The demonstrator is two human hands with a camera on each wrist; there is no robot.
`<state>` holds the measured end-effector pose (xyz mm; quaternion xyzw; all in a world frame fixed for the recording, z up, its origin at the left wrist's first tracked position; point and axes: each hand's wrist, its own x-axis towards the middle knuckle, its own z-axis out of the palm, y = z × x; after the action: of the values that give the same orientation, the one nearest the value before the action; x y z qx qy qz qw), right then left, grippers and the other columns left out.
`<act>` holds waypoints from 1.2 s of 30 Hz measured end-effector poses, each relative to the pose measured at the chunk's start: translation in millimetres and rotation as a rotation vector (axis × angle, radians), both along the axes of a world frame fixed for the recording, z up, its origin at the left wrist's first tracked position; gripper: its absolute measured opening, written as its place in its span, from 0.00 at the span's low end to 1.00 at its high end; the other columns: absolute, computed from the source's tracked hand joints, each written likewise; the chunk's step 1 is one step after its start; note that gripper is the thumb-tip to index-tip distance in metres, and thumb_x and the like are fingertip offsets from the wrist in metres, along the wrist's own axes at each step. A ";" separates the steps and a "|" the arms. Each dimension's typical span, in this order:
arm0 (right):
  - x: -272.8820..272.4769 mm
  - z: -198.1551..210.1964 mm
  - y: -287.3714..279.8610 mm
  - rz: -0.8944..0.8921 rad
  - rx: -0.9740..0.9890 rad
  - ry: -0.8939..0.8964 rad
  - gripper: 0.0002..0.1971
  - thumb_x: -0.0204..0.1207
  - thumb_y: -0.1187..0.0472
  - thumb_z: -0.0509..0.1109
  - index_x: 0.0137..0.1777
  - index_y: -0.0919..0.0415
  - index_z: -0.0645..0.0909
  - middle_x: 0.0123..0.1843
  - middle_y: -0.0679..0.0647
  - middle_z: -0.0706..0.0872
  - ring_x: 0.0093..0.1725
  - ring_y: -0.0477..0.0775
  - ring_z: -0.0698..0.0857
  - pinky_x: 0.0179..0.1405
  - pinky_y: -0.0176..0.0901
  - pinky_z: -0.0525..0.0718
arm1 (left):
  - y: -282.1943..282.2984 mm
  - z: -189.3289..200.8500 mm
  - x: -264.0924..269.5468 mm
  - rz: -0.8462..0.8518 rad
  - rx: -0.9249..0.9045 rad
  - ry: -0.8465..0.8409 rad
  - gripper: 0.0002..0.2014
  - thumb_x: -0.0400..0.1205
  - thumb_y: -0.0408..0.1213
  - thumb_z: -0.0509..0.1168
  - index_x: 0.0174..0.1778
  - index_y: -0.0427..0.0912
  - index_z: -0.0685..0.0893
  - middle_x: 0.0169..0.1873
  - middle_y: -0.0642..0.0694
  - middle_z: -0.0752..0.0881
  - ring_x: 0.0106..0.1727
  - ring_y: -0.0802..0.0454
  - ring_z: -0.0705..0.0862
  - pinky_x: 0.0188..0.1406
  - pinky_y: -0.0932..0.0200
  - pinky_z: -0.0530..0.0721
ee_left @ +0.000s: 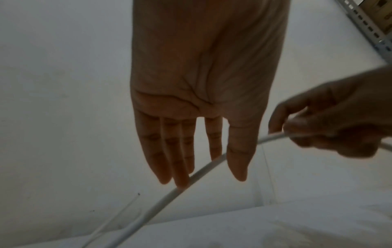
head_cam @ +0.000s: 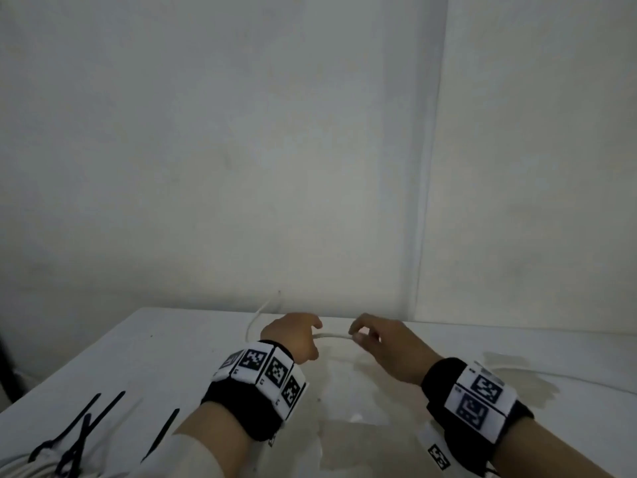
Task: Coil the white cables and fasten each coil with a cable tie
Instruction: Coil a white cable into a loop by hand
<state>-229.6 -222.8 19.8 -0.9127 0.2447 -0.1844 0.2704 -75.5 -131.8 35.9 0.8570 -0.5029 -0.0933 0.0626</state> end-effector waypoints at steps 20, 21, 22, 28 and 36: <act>-169.8 54.3 -45.1 -0.656 -0.176 -0.334 0.14 0.83 0.63 0.59 0.63 0.61 0.81 0.58 0.62 0.85 0.57 0.62 0.81 0.52 0.39 0.71 | 23.2 11.1 -21.5 0.005 -0.455 0.179 0.18 0.85 0.44 0.55 0.30 0.40 0.72 0.32 0.43 0.83 0.40 0.43 0.84 0.35 0.59 0.74; -173.1 51.3 -45.0 -0.674 -0.211 -0.286 0.14 0.83 0.63 0.57 0.64 0.60 0.80 0.58 0.61 0.85 0.53 0.61 0.81 0.49 0.41 0.72 | 26.3 13.2 -24.6 -0.010 -0.460 0.260 0.18 0.85 0.45 0.56 0.31 0.40 0.73 0.30 0.46 0.82 0.37 0.46 0.84 0.33 0.61 0.74; -175.7 47.6 -45.1 -0.691 -0.261 -0.227 0.14 0.83 0.64 0.56 0.63 0.61 0.80 0.56 0.62 0.84 0.47 0.59 0.79 0.45 0.42 0.71 | 29.0 15.5 -28.8 -0.013 -0.474 0.331 0.18 0.85 0.45 0.56 0.32 0.39 0.74 0.30 0.47 0.80 0.34 0.48 0.82 0.32 0.61 0.75; -178.8 33.7 -33.5 -0.657 -0.467 0.290 0.18 0.83 0.65 0.50 0.71 0.58 0.66 0.62 0.58 0.76 0.57 0.60 0.75 0.50 0.48 0.72 | 43.9 35.2 -52.5 0.046 -0.695 0.689 0.17 0.84 0.29 0.48 0.33 0.38 0.78 0.26 0.45 0.69 0.25 0.53 0.64 0.22 0.63 0.65; -161.3 20.0 6.8 -0.374 -0.623 0.522 0.17 0.82 0.69 0.51 0.69 0.59 0.67 0.65 0.55 0.74 0.61 0.56 0.75 0.47 0.41 0.68 | 70.5 43.0 -90.3 -0.153 -0.792 0.784 0.14 0.87 0.32 0.51 0.59 0.51 0.80 0.27 0.45 0.75 0.27 0.56 0.76 0.33 0.63 0.81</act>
<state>-390.9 -216.0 39.8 -0.9067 0.3982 -0.0585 -0.1261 -165.7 -61.3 78.9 0.6304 -0.4991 -0.2133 0.5550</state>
